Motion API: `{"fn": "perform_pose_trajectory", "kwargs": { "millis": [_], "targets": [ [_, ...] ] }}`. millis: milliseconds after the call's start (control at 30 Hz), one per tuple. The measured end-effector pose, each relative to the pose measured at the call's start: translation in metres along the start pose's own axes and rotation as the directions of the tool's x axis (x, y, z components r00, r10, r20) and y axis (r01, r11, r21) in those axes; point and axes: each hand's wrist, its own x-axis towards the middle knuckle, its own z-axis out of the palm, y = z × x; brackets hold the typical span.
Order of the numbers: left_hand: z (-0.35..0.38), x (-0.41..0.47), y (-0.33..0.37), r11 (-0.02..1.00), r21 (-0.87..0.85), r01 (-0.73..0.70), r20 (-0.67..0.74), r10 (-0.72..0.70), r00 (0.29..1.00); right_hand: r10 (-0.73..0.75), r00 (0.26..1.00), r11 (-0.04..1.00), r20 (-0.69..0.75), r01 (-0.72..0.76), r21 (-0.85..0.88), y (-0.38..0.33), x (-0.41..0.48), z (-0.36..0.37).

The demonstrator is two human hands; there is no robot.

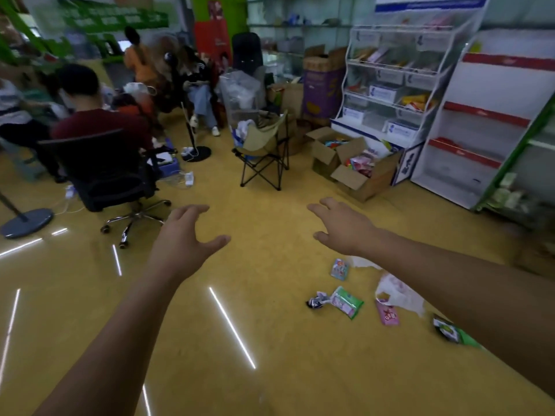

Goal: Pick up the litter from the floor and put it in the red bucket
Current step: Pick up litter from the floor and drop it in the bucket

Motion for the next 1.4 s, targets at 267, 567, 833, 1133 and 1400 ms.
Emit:
{"fn": "perform_pose_trajectory", "kwargs": {
  "millis": [267,567,833,1133,1400],
  "targets": [
    [0.049,0.021,0.074,0.995,0.017,-0.099,0.076,0.098,0.992,0.137,0.991,0.99,0.01,-0.137,0.044,0.091,-0.044,0.008],
    [0.1,0.055,0.126,0.983,-0.037,-0.181,0.157,0.185,0.97,0.295,0.955,0.953,0.038,-0.297,0.059,0.168,-0.075,0.013],
    [0.16,0.098,0.139,0.964,-0.107,-0.244,0.217,0.262,0.94,0.384,0.919,0.92,0.09,-0.389,0.04,0.211,-0.067,0.039],
    [0.245,0.194,0.131,0.961,-0.125,-0.247,0.289,0.274,0.918,0.439,0.88,0.895,0.179,-0.447,0.001,0.262,0.021,0.071],
    [0.315,0.284,0.1,0.964,-0.1,-0.247,0.407,0.266,0.874,0.417,0.864,0.901,0.282,-0.434,-0.003,0.286,0.123,0.11]
  ]
}}
